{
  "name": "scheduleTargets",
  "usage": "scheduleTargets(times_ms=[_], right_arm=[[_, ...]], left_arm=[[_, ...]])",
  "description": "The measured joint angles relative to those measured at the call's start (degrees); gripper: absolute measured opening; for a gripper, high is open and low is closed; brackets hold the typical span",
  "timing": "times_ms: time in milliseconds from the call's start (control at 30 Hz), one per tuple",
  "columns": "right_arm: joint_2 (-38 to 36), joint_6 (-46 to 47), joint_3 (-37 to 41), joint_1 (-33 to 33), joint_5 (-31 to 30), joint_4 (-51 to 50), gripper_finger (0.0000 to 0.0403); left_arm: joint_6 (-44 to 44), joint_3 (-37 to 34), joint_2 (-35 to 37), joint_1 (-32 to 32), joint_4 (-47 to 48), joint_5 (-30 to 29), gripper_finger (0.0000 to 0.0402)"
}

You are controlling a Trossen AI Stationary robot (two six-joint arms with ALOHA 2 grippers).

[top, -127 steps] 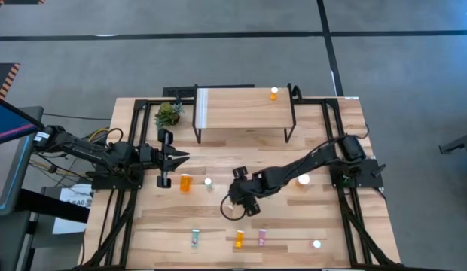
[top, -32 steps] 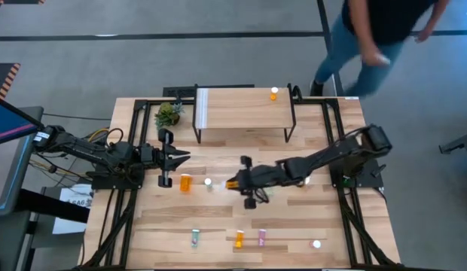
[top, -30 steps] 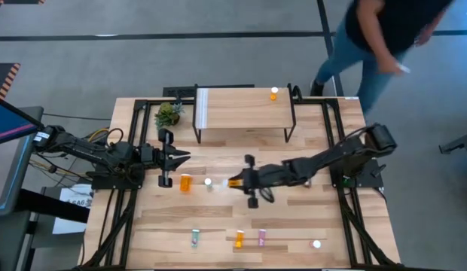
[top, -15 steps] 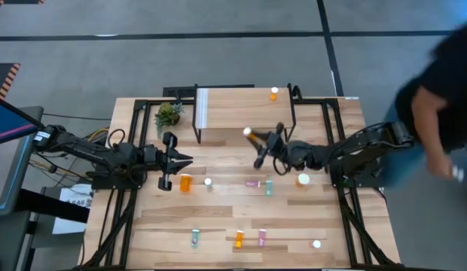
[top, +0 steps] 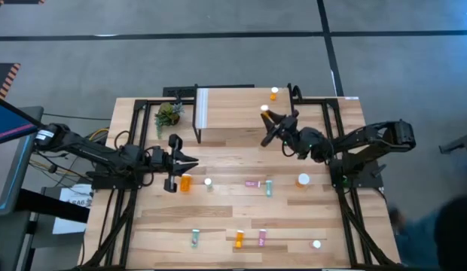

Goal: Pick and place medicine bottles onto shelf by color
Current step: Put the top small orange pill bottle on the shelf aligned with the other small orange pill bottle

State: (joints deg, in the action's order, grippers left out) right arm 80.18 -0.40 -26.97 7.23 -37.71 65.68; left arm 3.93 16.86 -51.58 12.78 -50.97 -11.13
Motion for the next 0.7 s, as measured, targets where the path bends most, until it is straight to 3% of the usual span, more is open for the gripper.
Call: scheduleTargets(times_ms=[267,467,700], right_arm=[[0.0,0.0,0.0,-3.2,0.2,0.0,0.0113],[0.0,0.0,-0.1,-7.5,0.5,0.2,0.0113],[0.0,0.0,-0.1,-14.5,6.3,2.8,0.0113]], left_arm=[[3.0,0.0,-2.8,0.0,-3.6,0.2,0.0042],[2.6,2.2,-5.6,0.0,-3.5,1.4,0.0065],[1.4,6.6,-13.3,0.0,-3.3,2.3,0.0102]])
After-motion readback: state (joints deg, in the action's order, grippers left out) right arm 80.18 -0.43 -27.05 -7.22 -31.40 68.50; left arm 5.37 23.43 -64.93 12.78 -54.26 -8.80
